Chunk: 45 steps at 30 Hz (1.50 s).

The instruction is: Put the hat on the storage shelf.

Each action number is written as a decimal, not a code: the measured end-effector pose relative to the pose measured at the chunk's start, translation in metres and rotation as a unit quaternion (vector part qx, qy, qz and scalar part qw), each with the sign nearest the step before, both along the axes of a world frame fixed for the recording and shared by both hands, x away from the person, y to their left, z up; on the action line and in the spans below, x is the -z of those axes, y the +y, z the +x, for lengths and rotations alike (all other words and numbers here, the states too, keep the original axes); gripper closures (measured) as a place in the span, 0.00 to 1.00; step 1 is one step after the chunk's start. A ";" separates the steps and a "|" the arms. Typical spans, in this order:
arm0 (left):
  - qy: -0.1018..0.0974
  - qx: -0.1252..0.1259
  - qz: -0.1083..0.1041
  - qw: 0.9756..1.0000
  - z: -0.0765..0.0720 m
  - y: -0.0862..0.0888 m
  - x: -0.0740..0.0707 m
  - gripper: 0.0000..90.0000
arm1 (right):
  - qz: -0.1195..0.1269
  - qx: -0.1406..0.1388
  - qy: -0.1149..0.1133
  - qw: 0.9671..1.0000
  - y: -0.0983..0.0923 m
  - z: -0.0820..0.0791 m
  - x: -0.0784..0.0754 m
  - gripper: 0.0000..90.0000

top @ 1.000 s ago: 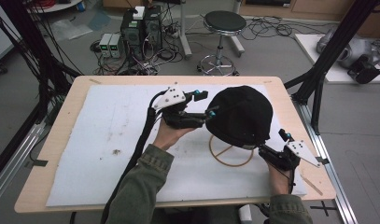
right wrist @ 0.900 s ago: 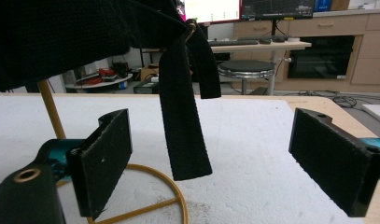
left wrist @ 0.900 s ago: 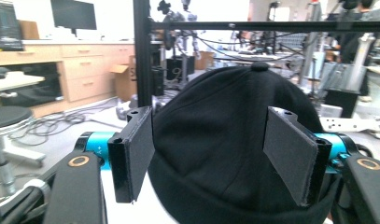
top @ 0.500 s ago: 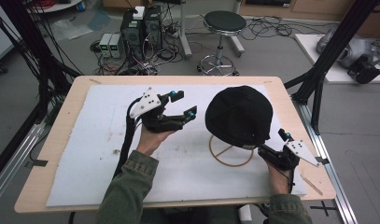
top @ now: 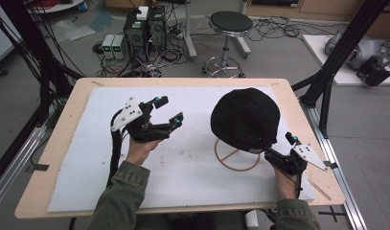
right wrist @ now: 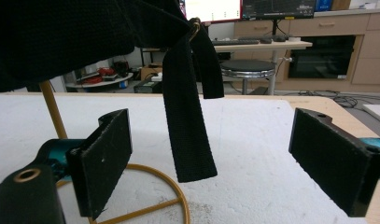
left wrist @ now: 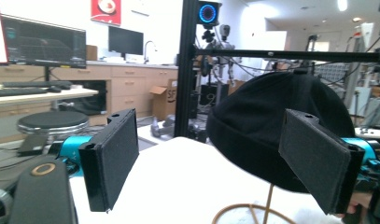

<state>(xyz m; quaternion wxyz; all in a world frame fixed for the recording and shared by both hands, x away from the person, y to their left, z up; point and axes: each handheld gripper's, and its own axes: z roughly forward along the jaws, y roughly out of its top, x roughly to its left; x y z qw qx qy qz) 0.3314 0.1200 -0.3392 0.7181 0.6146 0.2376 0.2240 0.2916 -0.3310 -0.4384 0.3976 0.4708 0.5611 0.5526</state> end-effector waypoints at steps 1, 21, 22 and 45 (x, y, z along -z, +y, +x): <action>0.000 -0.003 -0.001 1.000 -0.001 0.003 0.001 0.22 | -0.001 0.000 0.001 1.000 0.000 0.000 0.000 0.14; 0.014 -0.085 -0.015 0.996 -0.031 0.076 0.026 0.18 | 0.004 0.004 0.000 1.000 0.001 -0.002 -0.001 0.14; 0.012 -0.093 -0.017 0.995 -0.032 0.081 0.027 0.18 | 0.005 0.004 0.002 1.000 0.001 -0.002 -0.001 0.14; 0.007 -0.346 0.020 0.938 -0.066 0.138 0.069 0.20 | 0.008 0.016 -0.013 1.000 0.003 -0.004 -0.001 0.14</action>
